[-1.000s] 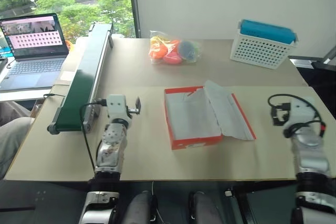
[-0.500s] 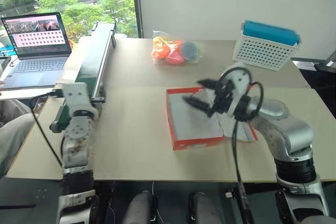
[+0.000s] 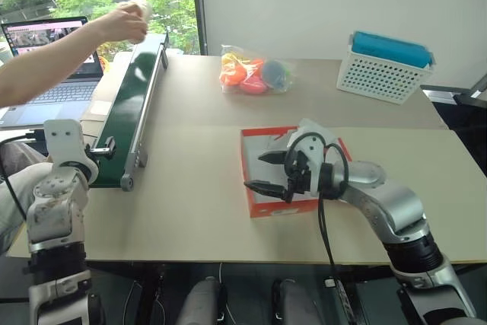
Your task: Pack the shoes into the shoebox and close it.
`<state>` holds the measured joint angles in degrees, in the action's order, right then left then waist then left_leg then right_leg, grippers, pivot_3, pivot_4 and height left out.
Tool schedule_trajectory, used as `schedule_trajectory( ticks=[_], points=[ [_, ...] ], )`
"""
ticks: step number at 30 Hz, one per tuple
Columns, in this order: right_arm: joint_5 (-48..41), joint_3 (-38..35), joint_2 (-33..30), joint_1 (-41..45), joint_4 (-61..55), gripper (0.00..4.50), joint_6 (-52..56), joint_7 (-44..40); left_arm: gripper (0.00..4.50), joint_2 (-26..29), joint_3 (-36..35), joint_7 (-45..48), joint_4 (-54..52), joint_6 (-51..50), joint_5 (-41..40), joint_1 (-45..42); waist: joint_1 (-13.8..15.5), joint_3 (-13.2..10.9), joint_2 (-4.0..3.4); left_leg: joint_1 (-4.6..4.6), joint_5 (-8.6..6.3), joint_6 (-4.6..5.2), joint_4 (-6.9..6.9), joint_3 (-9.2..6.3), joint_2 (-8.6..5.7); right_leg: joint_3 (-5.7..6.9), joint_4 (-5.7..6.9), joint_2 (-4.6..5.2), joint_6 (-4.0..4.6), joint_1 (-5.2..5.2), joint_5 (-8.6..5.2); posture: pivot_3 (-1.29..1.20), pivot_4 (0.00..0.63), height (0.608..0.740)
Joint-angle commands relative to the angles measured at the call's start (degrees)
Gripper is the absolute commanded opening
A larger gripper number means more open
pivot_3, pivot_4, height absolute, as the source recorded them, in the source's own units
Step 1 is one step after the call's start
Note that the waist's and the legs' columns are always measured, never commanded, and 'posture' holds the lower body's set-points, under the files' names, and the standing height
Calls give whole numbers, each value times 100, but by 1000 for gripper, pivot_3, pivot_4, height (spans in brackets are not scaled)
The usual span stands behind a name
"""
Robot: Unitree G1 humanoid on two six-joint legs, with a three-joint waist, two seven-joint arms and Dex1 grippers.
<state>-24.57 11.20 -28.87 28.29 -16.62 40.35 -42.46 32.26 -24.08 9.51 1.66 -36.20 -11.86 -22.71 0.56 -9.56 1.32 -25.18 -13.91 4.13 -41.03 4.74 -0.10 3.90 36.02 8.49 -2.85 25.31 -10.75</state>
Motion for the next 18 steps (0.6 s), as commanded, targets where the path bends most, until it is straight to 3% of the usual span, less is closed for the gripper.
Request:
schedule_trajectory(
  ticks=[1, 18],
  points=[
    [156, -114, 151, 9, -15, 4427, -185, 238, 4500, 132, 18, 64, 126, 3, -26, -244, -2, 0, 0, 0, 1, -1, 2, 2, 0, 0, 0, 0, 0, 2, 0, 0, 150, 699],
    [642, -8, 176, -482, -143, 4427, -301, 459, 4500, 172, 507, 276, 923, 340, 196, -649, -19, 0, 2, 0, 2, -3, 4, 5, 0, 0, 1, 0, 1, 3, 0, 0, 150, 699]
  ],
)
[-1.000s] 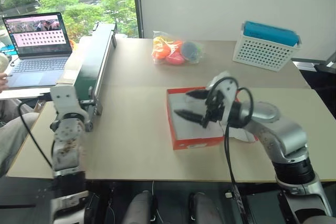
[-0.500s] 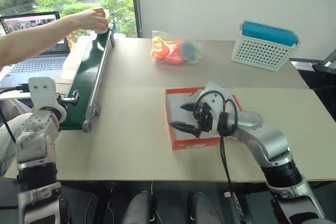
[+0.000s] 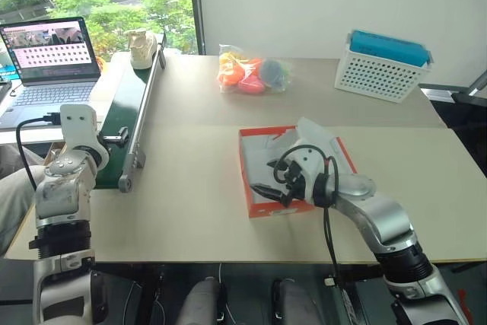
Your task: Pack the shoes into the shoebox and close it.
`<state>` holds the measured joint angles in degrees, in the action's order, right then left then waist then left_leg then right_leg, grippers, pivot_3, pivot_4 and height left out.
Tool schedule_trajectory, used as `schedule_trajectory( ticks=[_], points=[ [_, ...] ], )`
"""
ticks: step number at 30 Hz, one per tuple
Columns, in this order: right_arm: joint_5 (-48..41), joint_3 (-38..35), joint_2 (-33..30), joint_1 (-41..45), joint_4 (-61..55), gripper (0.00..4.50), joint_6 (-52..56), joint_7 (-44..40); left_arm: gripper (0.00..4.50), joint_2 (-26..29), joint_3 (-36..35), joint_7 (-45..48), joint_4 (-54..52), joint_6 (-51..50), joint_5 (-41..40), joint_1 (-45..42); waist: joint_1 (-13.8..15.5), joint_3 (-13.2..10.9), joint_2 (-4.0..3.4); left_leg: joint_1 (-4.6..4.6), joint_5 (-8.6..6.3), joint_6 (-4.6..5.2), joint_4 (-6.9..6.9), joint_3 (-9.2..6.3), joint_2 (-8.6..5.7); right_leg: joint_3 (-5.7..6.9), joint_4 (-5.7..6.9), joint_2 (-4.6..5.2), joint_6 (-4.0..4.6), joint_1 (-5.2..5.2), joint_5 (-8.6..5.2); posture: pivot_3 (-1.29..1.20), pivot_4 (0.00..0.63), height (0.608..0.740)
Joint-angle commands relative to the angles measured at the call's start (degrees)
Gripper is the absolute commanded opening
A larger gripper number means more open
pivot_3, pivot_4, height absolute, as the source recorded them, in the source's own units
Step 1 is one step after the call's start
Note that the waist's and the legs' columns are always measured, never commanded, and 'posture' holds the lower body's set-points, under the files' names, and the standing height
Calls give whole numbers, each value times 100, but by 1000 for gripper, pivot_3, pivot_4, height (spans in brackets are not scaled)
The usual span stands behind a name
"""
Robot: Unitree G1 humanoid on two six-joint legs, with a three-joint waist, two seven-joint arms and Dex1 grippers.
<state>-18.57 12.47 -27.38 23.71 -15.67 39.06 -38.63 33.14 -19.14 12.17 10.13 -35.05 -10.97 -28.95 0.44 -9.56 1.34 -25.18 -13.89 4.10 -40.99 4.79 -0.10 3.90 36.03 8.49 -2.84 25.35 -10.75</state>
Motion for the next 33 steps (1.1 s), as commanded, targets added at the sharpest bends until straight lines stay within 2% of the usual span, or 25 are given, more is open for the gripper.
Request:
schedule_trajectory(
  ticks=[1, 33],
  points=[
    [52, -151, 32, -38, -238, 4427, -171, 94, 4500, 78, 38, 6, 114, 261, 128, 12, -7, 0, 0, 0, 0, 0, 0, 0, 0, 0, 0, 0, 0, 0, 0, 0, 150, 699],
    [113, -112, 57, -168, -324, 4427, -128, 43, 4500, -41, 132, -3, 361, 378, 116, 24, 2, -1, 1, 0, -1, 1, 0, -1, 1, 0, 0, 1, 0, 1, 0, 0, 150, 699]
  ],
)
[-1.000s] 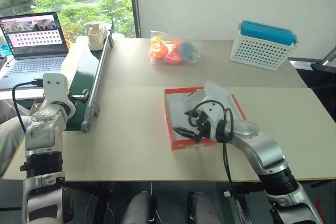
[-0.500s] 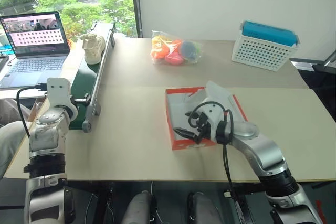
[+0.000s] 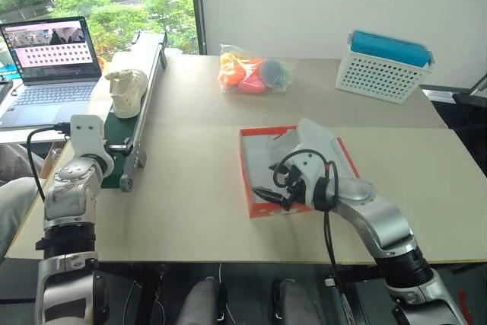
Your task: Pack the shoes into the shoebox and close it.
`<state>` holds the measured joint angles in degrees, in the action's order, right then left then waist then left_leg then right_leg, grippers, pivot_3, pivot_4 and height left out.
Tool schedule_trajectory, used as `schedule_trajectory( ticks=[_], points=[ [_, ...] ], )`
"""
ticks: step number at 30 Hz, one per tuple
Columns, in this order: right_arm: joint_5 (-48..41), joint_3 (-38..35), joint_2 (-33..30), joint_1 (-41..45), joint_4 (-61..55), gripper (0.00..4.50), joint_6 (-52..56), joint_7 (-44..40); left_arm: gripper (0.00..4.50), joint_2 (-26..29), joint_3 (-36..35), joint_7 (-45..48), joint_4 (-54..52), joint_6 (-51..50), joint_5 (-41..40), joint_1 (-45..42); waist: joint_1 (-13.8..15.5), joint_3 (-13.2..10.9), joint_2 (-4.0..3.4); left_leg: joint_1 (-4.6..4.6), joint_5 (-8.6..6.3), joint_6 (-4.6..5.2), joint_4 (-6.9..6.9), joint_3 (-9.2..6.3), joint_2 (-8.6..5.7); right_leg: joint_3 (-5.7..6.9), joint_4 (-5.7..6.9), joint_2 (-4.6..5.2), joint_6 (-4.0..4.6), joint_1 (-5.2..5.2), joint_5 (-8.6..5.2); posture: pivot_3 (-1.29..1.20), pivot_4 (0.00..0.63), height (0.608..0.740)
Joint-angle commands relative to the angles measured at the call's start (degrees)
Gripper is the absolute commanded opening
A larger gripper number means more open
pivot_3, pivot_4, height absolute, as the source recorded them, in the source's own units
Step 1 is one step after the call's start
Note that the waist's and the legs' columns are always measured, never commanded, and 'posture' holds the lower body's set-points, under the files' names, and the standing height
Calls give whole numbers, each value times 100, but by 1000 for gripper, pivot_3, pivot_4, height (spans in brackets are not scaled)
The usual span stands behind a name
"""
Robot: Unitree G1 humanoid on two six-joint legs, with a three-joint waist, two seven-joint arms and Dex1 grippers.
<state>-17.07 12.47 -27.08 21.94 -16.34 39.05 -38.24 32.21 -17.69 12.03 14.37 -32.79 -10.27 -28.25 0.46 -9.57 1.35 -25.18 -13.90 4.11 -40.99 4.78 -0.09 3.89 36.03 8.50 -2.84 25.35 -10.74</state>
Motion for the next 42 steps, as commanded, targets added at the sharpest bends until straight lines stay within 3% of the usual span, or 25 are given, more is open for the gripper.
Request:
schedule_trajectory(
  ticks=[1, 21, 22, 26, 29, 34, 42],
  points=[
    [-36, -113, 27, 1, -265, 4427, -126, 2, 4500, 47, -6, 10, -57, 159, 47, -42, 0, 0, 0, 0, 0, 0, 0, 0, 0, 0, 0, 0, 0, 0, 0, 0, 150, 699],
    [-66, -442, 98, 247, -231, 4427, -151, 127, 4500, -296, 198, 38, 3, -121, -78, -308, 31, 0, 0, 0, 0, 1, -2, -2, -2, 0, 0, 2, 0, -4, 0, 0, 150, 699],
    [-60, -451, 98, 255, -235, 4500, -152, 135, 3981, -312, 189, 34, 4, -107, -79, -319, 33, 0, 0, 0, 0, 1, -2, -2, -2, 1, 0, 2, 0, -4, 0, 0, 150, 699],
    [-42, -504, 104, 284, -192, 4500, -163, 180, 3052, -431, 68, -6, -55, -24, -184, -394, 56, 0, 0, 0, 1, 0, -2, -6, -3, 3, 2, 2, 0, -6, 0, 0, 150, 699],
    [-32, -524, 109, 294, -161, 4500, -170, 212, 3052, -593, -136, -25, -197, 175, -372, -476, 67, 0, 0, 0, 1, 0, -4, -7, -3, 3, 1, 2, 0, -8, 0, 0, 150, 699],
    [46, -607, 235, 390, 39, 4500, -225, 436, 3052, -1191, -571, 279, -1053, 130, -1426, -596, 49, -14, 25, -5, 0, 1, -3, -7, -3, 3, -4, 3, 0, -5, 0, 0, 150, 699],
    [-1203, -2289, 1443, 1416, 990, 4500, 1052, 1612, 3052, -2007, 794, 704, -2633, -692, -2118, -204, 6, -15, 27, -4, 3, -1, -2, -4, -3, 2, -2, 0, 3, -7, 3, 0, 150, 699]
  ],
)
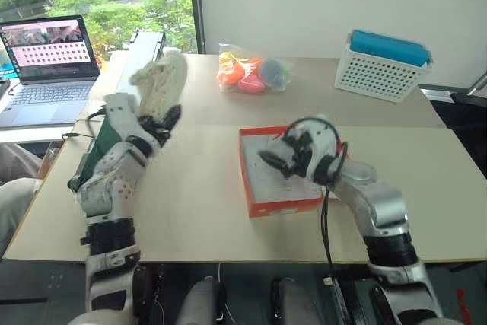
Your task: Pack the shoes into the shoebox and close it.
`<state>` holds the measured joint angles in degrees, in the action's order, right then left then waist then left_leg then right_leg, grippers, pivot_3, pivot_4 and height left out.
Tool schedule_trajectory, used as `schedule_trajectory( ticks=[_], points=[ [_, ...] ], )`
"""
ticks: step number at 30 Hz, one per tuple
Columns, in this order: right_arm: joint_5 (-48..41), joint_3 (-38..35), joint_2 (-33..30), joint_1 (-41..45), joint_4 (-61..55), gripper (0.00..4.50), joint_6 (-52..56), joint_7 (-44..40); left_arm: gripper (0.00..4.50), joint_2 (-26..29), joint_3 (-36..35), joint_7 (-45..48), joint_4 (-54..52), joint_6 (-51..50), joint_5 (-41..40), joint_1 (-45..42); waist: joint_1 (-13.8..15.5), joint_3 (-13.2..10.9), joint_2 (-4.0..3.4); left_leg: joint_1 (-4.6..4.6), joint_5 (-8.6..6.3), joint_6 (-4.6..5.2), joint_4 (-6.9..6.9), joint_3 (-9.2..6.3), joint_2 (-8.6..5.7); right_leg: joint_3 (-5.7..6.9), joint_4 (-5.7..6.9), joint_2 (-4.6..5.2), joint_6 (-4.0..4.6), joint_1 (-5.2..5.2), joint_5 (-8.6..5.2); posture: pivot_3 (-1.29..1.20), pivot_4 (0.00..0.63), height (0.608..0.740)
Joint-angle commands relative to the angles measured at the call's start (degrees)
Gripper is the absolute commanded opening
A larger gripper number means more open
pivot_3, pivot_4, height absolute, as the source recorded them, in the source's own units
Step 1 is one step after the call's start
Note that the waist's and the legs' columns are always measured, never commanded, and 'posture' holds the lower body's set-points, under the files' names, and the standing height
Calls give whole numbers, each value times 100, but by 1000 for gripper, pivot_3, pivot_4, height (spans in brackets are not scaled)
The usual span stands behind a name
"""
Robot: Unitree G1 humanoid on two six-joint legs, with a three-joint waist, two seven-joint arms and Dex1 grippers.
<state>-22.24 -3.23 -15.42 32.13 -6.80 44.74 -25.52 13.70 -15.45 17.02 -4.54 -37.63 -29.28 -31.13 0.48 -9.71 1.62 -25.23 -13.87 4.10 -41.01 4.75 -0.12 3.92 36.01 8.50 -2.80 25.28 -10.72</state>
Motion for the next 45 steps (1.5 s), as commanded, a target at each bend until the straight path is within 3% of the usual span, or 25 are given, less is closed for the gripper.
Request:
schedule_trajectory(
  ticks=[1, 10, 22, 33, 45],
  points=[
    [-884, -906, 379, 505, 55, 4500, 656, 428, 3052, -227, 710, 202, -900, -281, -264, 120, 2, 0, 0, 0, 0, 1, 0, 0, -1, 0, 1, -1, 0, 1, 0, 0, 150, 699],
    [-1552, -1316, 562, 1030, 31, 4500, 1245, 822, 3052, -540, 1332, 229, -1186, -424, -292, 49, -65, 0, -4, 0, -12, 26, 2, 1, -1, -5, 6, -7, 0, 4, 0, 0, 150, 699],
    [-3064, -2157, 986, 1175, -66, 4500, 1611, 1229, 3052, -556, 1369, 211, -1036, -461, -295, -32, -107, -1, -6, 0, -10, 24, 3, 1, -1, -5, 6, -11, -1, 0, -1, 0, 150, 699],
    [-3755, -2139, 893, 999, -224, 4500, 1659, 1482, 3052, -510, 1272, 75, -811, -436, -201, -75, -118, -1, -12, 0, -14, 31, 4, 0, 0, -6, 6, -13, -1, 2, -1, 0, 150, 699],
    [-3753, -1991, 761, 918, 91, 4500, 1533, 1643, 3052, -541, 1255, -21, -890, -444, -224, -50, -115, -2, -12, 0, -14, 30, 4, 0, 0, -6, 3, -12, -1, 2, -1, 0, 150, 699]
  ],
)
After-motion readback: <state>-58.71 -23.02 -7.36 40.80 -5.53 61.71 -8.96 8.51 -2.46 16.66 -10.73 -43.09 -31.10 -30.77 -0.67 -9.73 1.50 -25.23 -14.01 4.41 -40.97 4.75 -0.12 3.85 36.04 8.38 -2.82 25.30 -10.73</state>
